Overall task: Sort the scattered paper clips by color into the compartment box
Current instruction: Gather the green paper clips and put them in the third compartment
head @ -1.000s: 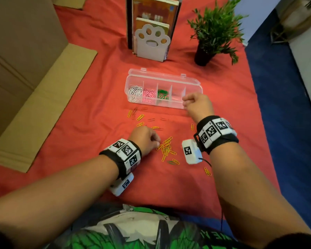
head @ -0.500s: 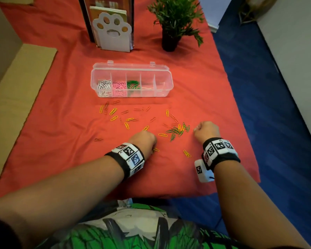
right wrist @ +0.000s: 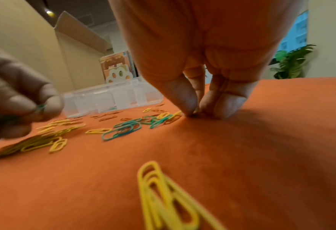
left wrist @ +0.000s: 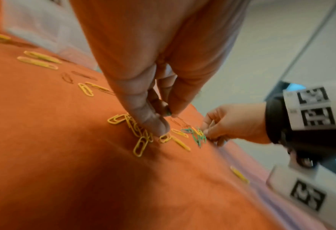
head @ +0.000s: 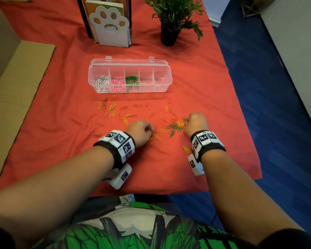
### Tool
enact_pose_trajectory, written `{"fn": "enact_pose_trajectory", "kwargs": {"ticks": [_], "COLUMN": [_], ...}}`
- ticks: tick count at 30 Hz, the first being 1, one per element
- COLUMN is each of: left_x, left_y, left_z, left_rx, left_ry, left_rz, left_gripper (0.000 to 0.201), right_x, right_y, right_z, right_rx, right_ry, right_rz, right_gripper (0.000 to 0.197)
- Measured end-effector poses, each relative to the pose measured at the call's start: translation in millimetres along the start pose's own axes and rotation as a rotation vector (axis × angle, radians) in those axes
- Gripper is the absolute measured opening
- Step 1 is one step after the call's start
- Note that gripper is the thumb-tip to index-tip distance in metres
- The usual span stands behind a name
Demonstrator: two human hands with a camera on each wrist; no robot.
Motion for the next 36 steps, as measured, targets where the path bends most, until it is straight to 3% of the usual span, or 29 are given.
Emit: {"fn": "enact_pose_trajectory", "kwargs": {"ticks": [5, 7, 9, 11, 14, 18, 23, 26, 30, 33, 36], "left_x": [-6.8, -6.9, -11.5, -19.4, -23.5, -30.3, -35.5, -36.6, -38.8, -37.8, -34.8], "left_y": [-1.2, 1.1, 3.8, 5.8, 6.5, 13.5, 24.3, 27.2, 26.9, 18.1, 5.8], "left_z": [1.2, 10.1, 16.8, 21.5, 33.9, 51.3, 61.7, 59.5, 51.7, 45.9, 36.6], "left_rx": [0.509, 0.636, 0.677, 0.451, 0.015, -0.269, -0.444, -0.486, -0.471, -0.317, 0.002], "left_ry": [-0.184, -0.22, -0.217, -0.149, 0.0, 0.146, 0.23, 0.249, 0.21, 0.188, 0.118], "left_rz": [-0.023, -0.044, -0.045, -0.025, 0.072, 0.128, 0.097, 0.087, 0.088, 0.116, 0.131], "left_gripper": [0.031, 0.031, 0.026, 0.016, 0.015, 0.026, 0.027, 0.024, 0.026, 0.022, 0.01], "right_x": [1.3, -2.0, -3.1, -0.8, -0.7, 3.0, 12.1, 13.5, 8.8, 6.3, 8.8], "right_y": [8.7, 8.3, 9.0, 9.4, 13.6, 6.6, 8.7, 21.9, 17.8, 12.0, 17.3], "right_z": [-4.2, 2.1, 8.4, 18.0, 24.7, 17.9, -17.5, -23.7, -14.6, -2.2, 9.2], "right_rx": [-0.042, -0.187, -0.414, -0.633, -0.689, -0.362, -0.172, -0.068, -0.16, -0.338, -0.709], "right_ry": [0.02, 0.081, 0.167, 0.278, 0.291, 0.106, -0.18, -0.246, -0.182, -0.094, 0.02], "right_rz": [-0.098, -0.124, -0.17, -0.21, -0.287, -0.197, -0.069, -0.106, -0.123, -0.169, -0.262], "right_gripper": [0.028, 0.015, 0.022, 0.032, 0.029, 0.017, 0.021, 0.018, 0.009, 0.01, 0.022]}}
Point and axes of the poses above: each hand's wrist, its own x-axis away from the middle knuckle, its own y-axis out of the palm, z = x × y, the point moved 8 cm from there along -x, towards the middle knuckle, and after that the axes turned 1 degree about -z, right-handed, at the moved point
